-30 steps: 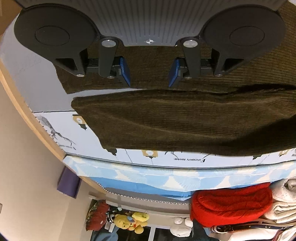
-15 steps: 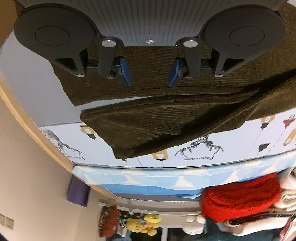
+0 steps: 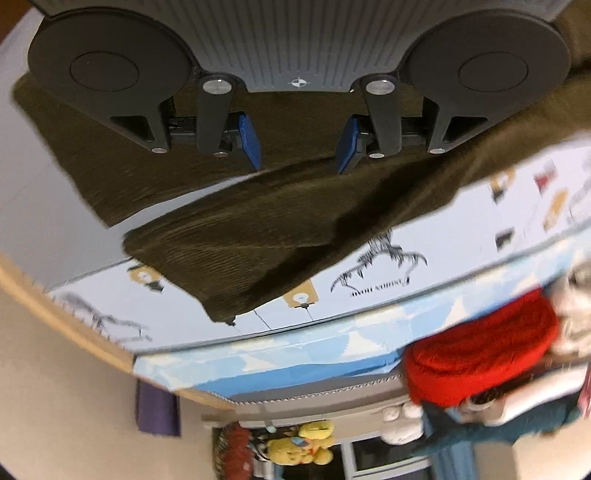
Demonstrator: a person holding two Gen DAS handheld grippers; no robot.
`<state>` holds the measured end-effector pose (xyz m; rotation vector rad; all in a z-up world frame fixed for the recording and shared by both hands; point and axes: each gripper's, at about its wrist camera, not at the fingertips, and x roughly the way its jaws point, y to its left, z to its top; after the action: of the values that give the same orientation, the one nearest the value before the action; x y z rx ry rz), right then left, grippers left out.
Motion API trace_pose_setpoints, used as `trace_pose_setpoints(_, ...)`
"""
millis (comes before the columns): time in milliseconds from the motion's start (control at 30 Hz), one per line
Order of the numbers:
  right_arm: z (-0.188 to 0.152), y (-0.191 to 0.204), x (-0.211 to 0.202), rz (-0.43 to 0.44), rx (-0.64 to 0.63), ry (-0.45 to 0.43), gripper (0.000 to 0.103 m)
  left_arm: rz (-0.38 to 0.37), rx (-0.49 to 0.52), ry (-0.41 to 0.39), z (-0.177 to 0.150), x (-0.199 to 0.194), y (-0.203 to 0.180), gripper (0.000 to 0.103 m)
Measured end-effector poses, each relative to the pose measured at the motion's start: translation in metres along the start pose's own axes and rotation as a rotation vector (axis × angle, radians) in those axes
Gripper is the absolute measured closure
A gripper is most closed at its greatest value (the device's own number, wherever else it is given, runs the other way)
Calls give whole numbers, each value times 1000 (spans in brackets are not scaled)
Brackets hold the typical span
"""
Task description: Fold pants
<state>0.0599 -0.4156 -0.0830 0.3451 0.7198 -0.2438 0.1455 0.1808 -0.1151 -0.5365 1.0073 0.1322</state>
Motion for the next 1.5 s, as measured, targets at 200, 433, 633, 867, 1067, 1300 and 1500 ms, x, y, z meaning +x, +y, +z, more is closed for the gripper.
trace_pose_setpoints(200,25,-2,45,58,205,-2,54,38,50,-10,5,2,-10,89)
trace_pose_setpoints(433,43,4,123,80,312,53,54,49,47,44,10,17,-3,88)
trace_pose_setpoints(633,50,13,166,95,342,88,51,54,62,39,12,18,-5,89)
trace_pose_setpoints(867,51,27,184,101,290,113,85,48,75,35,12,14,-4,89)
trace_pose_setpoints(1067,56,14,129,114,340,44,100,38,82,4,9,-1,-4,92)
trace_pose_setpoints(1300,26,-8,11,151,259,18,100,-3,117,-62,-7,-40,19,95)
trace_pose_setpoints(1500,-42,-38,-36,97,237,222,99,4,121,-52,-15,-58,49,96)
